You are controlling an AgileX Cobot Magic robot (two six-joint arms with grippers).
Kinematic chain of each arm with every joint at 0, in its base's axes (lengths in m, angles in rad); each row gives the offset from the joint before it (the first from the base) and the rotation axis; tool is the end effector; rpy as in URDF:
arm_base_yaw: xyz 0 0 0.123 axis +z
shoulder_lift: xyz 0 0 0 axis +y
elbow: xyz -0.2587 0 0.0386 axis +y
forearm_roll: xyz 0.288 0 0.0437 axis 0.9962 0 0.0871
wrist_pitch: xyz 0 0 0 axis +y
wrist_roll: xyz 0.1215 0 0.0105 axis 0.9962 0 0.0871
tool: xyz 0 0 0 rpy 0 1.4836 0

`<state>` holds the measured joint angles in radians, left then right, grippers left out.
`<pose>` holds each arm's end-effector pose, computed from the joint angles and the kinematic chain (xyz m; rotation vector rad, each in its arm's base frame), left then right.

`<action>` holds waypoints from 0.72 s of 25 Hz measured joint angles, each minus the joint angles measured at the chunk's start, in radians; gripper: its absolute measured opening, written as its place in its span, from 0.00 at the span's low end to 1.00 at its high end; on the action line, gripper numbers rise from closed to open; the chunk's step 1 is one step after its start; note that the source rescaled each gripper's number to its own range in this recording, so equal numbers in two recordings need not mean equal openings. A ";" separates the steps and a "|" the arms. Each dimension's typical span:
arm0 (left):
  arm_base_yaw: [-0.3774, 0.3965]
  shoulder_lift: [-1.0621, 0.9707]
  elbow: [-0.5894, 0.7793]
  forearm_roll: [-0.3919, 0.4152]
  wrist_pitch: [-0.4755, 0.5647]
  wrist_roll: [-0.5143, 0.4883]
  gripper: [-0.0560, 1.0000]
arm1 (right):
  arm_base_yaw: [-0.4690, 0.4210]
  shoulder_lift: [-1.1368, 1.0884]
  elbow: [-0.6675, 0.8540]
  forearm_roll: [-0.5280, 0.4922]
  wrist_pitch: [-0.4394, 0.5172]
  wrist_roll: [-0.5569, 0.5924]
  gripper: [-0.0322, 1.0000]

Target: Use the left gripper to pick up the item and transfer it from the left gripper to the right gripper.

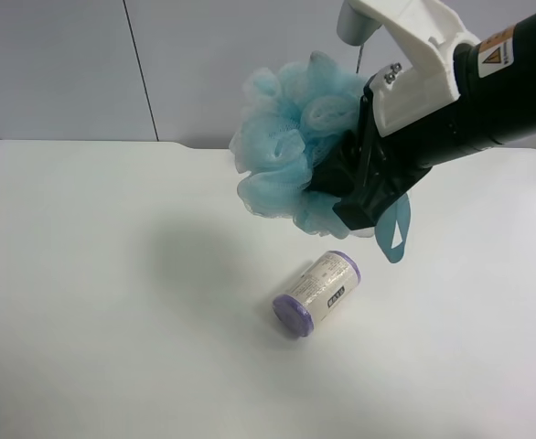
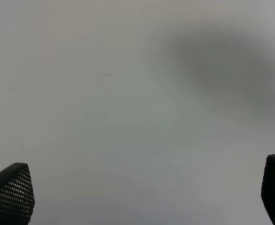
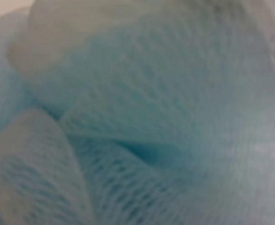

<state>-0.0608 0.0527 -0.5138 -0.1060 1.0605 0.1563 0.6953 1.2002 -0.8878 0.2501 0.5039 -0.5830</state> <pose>0.0873 -0.0166 0.2831 0.2276 2.0665 -0.0696 0.2372 0.2169 0.2516 -1.2146 1.9529 0.3092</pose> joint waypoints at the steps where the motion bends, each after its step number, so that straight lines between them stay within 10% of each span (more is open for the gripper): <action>1: 0.000 0.000 0.000 0.000 0.000 0.000 0.98 | 0.000 0.000 0.000 0.000 0.001 0.000 0.03; 12: 0.000 -0.048 0.000 0.000 -0.003 0.000 0.98 | -0.013 0.000 0.000 -0.136 0.106 0.288 0.03; 18: 0.000 -0.056 0.000 0.000 -0.003 0.000 0.98 | -0.175 0.003 0.000 -0.212 0.172 0.418 0.03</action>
<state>-0.0608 -0.0029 -0.5138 -0.1060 1.0572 0.1563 0.5201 1.2033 -0.8878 0.0379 0.6756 -0.1652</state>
